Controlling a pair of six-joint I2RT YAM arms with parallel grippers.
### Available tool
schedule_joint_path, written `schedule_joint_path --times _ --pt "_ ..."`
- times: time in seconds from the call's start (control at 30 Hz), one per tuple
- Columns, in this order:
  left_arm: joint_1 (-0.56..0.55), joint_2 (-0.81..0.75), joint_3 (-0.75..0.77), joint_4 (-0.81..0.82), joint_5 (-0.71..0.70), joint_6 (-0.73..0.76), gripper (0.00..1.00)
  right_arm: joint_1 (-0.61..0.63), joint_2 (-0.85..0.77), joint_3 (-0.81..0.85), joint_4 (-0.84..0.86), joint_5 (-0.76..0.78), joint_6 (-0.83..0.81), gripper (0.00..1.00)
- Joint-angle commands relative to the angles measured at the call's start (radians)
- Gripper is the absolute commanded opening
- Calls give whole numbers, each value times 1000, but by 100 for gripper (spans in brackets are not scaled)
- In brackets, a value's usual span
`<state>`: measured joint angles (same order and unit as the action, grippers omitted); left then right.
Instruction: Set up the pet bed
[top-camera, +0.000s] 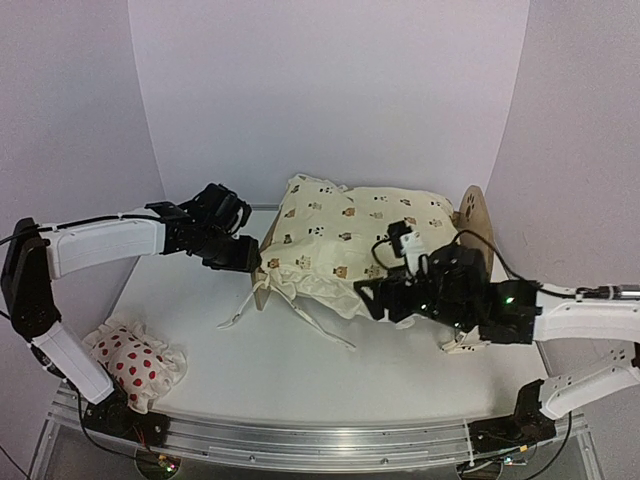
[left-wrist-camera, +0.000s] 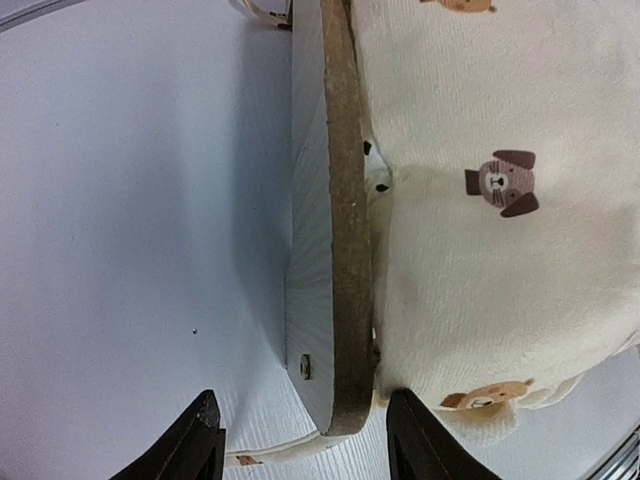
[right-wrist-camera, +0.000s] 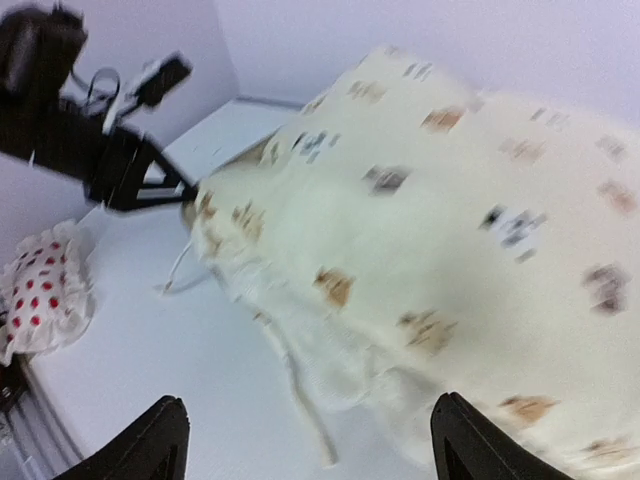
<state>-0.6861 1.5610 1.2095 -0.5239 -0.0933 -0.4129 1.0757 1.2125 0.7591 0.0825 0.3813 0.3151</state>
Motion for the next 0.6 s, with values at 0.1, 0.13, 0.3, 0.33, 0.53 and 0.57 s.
schedule_joint_path --times 0.1,0.13,0.3,0.33,0.53,0.57 --pt "2 61 69 43 46 39 55 -113 -214 191 -529 554 -203 91" --pt "2 68 72 46 45 41 55 -162 -208 223 -592 561 -174 91" --pt "2 90 74 59 53 41 54 -400 -138 298 -781 506 -52 91" --pt "2 93 74 61 56 40 53 -455 -131 297 -795 468 -30 91" --pt "2 117 75 62 55 40 45 -679 -58 291 -801 163 42 78" --pt "2 120 75 61 56 39 44 -682 -40 295 -797 140 39 72"
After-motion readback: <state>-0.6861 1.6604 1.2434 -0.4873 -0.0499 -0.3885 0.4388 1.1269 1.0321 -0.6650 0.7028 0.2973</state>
